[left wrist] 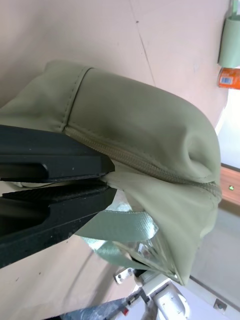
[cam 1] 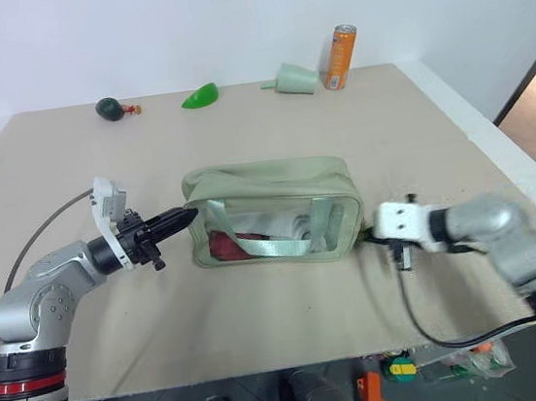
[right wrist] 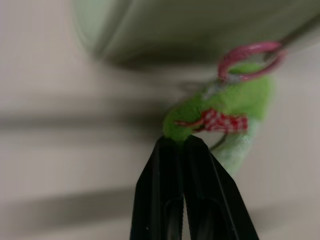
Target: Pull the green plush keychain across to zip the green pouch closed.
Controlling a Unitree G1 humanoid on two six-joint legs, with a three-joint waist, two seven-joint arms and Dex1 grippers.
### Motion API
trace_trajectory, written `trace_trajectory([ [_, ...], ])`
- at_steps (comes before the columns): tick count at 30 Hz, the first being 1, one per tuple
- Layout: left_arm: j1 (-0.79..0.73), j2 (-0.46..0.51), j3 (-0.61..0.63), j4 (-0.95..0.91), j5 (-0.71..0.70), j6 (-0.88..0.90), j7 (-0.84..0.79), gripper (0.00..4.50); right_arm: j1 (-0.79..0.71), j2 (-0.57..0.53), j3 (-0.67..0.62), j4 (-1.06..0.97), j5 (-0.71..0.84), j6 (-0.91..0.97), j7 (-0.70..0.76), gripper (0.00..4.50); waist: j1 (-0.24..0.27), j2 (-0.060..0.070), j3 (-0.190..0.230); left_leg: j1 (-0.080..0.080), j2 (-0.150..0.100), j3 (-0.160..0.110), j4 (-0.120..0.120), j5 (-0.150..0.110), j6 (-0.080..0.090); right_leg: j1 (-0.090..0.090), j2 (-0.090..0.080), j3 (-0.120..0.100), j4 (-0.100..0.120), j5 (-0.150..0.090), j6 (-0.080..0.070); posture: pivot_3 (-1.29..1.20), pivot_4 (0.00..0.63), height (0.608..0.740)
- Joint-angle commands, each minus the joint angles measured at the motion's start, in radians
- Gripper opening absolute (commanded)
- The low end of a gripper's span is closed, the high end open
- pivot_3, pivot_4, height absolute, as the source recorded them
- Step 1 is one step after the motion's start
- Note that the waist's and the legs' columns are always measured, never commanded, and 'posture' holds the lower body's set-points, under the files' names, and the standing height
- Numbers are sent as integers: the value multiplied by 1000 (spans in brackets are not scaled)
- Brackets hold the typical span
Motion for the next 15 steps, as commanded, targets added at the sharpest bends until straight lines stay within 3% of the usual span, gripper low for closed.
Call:
trace_trajectory([
  [1,-8,1,8,8,-7,27,17,0,-23,46,-8,66,8,4,-26,13,-5,-2,0,1,0,-1,1,0,0,2,0,0,0,0,-1,0,150,740],
  [8,0,1,26,6,-16,47,50,0,-30,71,-50,64,57,-8,-34,13,-10,-2,0,4,0,-1,1,1,1,4,0,3,0,-1,-2,0,150,740],
  [10,-1,0,27,11,-17,52,54,0,-48,75,-91,63,95,-12,-48,644,-10,-2,0,4,0,-1,0,1,1,4,0,3,0,0,0,0,150,740],
  [15,-25,-14,50,26,-53,77,64,1698,-28,48,-191,-57,280,125,53,2377,-10,-2,0,1,-2,-2,-1,0,1,3,1,2,0,0,0,0,150,740],
])
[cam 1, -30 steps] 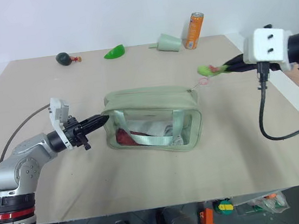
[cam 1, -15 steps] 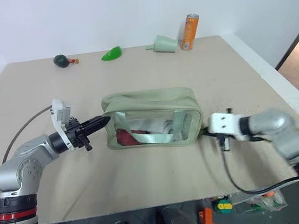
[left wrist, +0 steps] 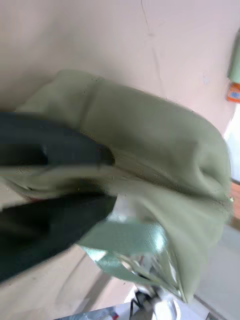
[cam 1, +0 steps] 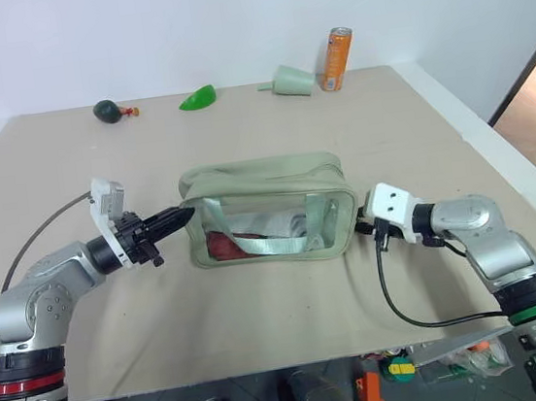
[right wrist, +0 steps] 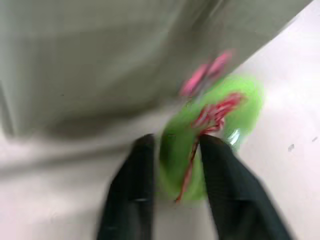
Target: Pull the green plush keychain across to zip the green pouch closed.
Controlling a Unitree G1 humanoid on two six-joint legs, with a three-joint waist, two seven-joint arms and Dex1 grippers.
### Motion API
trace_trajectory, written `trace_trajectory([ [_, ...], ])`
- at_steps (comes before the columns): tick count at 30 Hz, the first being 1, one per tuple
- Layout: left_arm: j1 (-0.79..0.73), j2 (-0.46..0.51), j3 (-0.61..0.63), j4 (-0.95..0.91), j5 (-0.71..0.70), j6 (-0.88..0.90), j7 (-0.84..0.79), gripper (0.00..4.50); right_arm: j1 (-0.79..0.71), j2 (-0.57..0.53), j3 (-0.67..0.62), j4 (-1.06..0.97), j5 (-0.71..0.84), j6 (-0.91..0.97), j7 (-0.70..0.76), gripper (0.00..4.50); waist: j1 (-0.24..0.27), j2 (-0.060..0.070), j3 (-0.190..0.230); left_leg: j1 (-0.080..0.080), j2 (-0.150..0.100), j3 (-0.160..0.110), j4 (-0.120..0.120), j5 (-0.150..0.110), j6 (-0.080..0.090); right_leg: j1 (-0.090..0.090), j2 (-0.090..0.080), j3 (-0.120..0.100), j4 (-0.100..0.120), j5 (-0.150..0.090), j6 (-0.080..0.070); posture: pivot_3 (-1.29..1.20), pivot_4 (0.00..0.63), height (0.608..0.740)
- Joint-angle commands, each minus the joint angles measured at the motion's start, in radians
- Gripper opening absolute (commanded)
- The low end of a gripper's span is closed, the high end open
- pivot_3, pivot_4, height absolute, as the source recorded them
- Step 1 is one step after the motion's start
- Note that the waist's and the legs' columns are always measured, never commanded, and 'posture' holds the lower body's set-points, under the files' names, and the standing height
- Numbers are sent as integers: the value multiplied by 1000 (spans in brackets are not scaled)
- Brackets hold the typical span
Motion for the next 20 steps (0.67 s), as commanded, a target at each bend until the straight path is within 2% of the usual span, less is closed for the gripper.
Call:
trace_trajectory([
  [1,-21,-3,39,-5,-39,17,1,1974,-10,-40,-80,-77,83,61,31,2617,0,0,0,-1,0,0,0,0,0,0,0,0,0,0,0,0,150,740],
  [3,-19,0,45,-7,-50,22,-3,2830,1,-69,-105,-83,101,114,38,3487,0,0,0,-2,0,-1,0,-1,0,-1,0,-1,0,-1,-1,0,150,740],
  [5,-16,3,68,-10,-77,34,-3,3430,39,-106,-126,-96,132,191,62,4089,3,0,0,-2,0,-2,0,-2,-1,-1,-1,-1,0,-2,-1,0,150,740],
  [6,-12,6,89,-14,-86,28,4,3867,72,-131,-141,-125,178,262,96,4490,4,0,0,-3,0,-2,0,-2,-1,-1,-2,-1,0,-3,0,0,150,740],
  [7,-8,13,110,-16,-89,21,11,4234,101,-152,-155,-154,212,301,123,4500,5,0,0,-3,0,-3,0,-3,-1,-1,-2,-2,0,-4,0,0,150,740],
  [8,-4,25,144,-6,-123,48,13,4390,116,-159,-187,-172,247,339,122,4500,6,0,0,-4,0,-3,0,-3,-2,-1,-2,-2,-1,-4,0,0,150,740],
  [11,26,74,228,26,-177,101,-1,4390,152,-178,-283,-208,350,462,116,4500,-3,-1,1,-4,0,-6,0,-5,-4,-1,-1,-1,-1,-5,0,0,150,740],
  [15,87,130,316,121,-137,64,19,4390,176,-146,-454,-217,518,572,91,4500,-3,0,1,-2,0,-8,0,-5,-4,-1,0,-2,-1,-5,0,0,150,740],
  [20,118,117,350,149,-135,44,36,4390,200,-43,-518,-274,640,646,-2,4500,1,-2,1,-3,0,-11,1,-5,-4,0,0,-6,-1,-6,-1,0,150,740],
])
